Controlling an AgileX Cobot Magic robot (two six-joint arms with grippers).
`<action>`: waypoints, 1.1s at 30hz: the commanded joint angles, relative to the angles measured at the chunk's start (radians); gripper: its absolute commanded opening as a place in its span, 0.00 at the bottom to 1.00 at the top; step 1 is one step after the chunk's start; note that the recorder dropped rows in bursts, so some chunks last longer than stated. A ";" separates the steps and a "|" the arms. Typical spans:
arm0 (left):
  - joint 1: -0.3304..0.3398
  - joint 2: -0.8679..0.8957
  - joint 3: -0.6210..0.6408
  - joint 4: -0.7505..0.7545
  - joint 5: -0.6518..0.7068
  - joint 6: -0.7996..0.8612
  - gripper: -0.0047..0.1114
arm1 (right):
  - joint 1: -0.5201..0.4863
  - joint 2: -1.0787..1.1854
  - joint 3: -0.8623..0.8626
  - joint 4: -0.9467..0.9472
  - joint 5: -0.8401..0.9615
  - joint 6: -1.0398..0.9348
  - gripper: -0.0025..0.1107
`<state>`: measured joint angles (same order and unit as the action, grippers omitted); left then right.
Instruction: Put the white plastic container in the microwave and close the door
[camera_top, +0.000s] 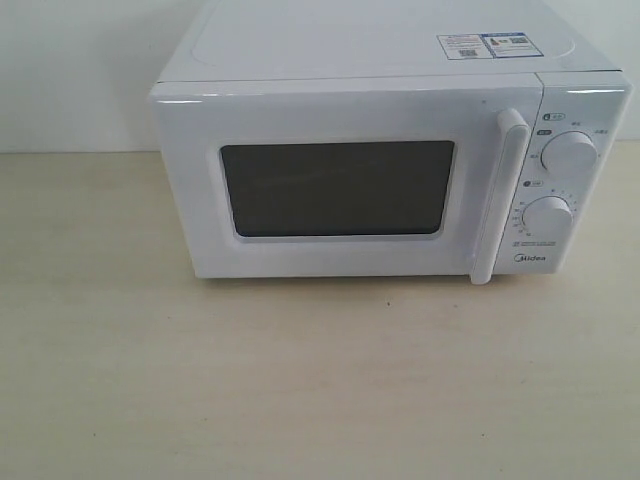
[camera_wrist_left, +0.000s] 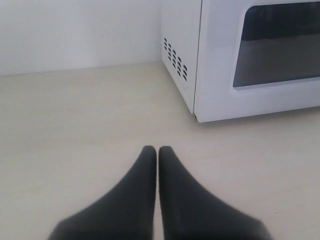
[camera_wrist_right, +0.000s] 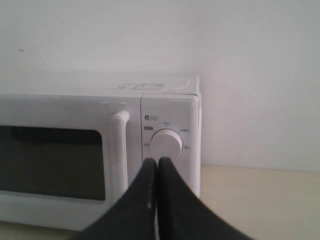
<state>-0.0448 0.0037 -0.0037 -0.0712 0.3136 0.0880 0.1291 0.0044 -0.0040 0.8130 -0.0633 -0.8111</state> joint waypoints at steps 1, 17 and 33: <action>0.003 -0.004 0.004 0.001 0.001 -0.011 0.07 | -0.007 -0.004 0.004 -0.001 0.075 0.020 0.02; 0.003 -0.004 0.004 0.001 0.001 -0.011 0.07 | -0.007 -0.004 0.004 -0.699 0.407 0.714 0.02; 0.003 -0.004 0.004 0.001 0.001 -0.011 0.07 | -0.007 -0.004 0.004 -0.849 0.423 0.854 0.02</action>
<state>-0.0448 0.0037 -0.0037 -0.0712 0.3136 0.0880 0.1291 0.0044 0.0005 -0.0244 0.3577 0.0375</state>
